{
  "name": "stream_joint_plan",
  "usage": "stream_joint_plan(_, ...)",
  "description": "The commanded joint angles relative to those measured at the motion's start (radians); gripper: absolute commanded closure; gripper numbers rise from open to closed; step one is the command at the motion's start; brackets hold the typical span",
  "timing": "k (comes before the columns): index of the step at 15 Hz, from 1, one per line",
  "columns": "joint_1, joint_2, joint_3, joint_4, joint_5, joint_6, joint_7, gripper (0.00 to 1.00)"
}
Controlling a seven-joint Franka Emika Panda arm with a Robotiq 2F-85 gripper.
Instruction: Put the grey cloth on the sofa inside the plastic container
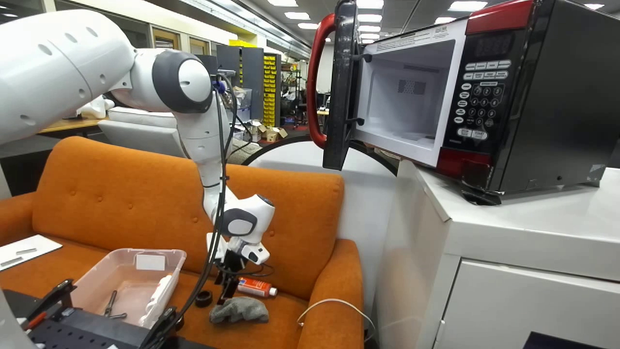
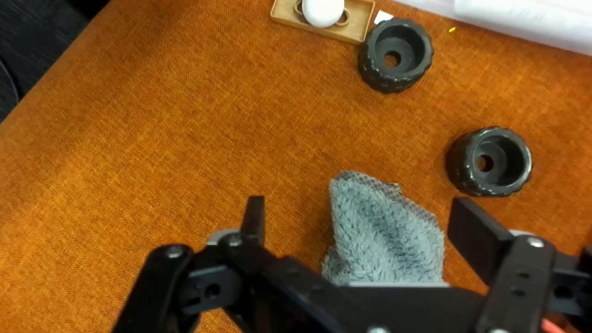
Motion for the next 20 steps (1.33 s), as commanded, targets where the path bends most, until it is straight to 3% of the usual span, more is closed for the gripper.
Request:
stream_joint_plan(1,-0.013,0.082,-0.007,0.093,-0.020,-0.002,0.065,0.00)
stream_joint_plan(13,-0.022,0.116,-0.002,0.128,-0.018,0.009,0.072,0.00)
stream_joint_plan(20,-0.029,0.222,-0.012,0.255,-0.015,0.064,0.142,0.00)
